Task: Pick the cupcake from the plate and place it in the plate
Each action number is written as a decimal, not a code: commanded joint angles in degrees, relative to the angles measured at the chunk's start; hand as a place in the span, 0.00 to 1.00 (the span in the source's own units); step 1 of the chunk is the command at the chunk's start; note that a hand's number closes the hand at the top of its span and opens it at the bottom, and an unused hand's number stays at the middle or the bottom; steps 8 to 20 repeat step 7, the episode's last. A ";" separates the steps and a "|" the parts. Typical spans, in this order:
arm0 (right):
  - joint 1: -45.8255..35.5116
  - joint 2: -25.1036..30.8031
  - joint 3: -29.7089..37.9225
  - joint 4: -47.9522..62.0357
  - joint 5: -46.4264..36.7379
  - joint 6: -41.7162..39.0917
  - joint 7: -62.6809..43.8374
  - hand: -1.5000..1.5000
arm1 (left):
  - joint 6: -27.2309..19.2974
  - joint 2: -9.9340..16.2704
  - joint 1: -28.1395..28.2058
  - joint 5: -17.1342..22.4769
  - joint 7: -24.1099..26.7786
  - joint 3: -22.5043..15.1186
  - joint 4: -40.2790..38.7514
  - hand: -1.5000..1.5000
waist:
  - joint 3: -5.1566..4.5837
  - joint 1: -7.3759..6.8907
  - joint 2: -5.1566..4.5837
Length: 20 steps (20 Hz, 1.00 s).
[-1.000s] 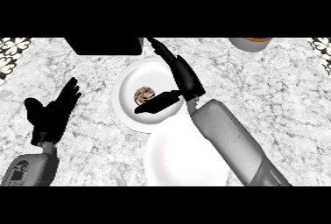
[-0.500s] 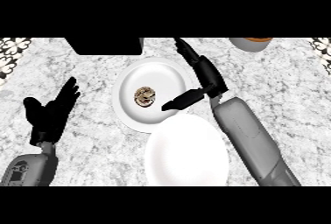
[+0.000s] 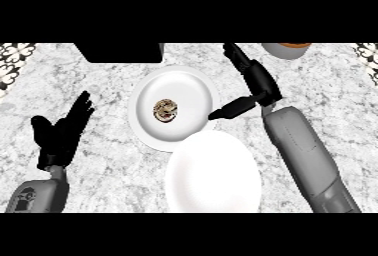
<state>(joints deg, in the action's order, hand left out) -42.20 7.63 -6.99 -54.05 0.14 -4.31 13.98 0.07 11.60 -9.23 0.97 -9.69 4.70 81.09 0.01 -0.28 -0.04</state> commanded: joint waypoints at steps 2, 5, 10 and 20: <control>-2.10 0.61 1.99 4.82 -2.94 -1.19 1.19 0.00 | 1.06 0.39 -0.24 0.46 0.73 1.34 0.14 0.50 | 0.00 -0.17 -0.03; -2.57 -0.23 2.88 4.75 -4.66 1.15 0.45 0.00 | -0.49 -0.99 -1.44 -1.19 -0.18 0.37 -0.62 0.50 | -0.01 -0.05 -0.01; -1.49 3.48 4.09 7.07 -4.42 -2.51 2.85 0.00 | 0.08 -1.64 1.74 -1.04 -0.73 -0.59 1.63 0.50 | 0.00 -0.17 -0.01; -1.49 3.48 4.09 7.07 -4.42 -2.51 2.85 0.00 | 0.08 -1.64 1.74 -1.04 -0.73 -0.59 1.63 0.50 | 0.00 -0.17 -0.01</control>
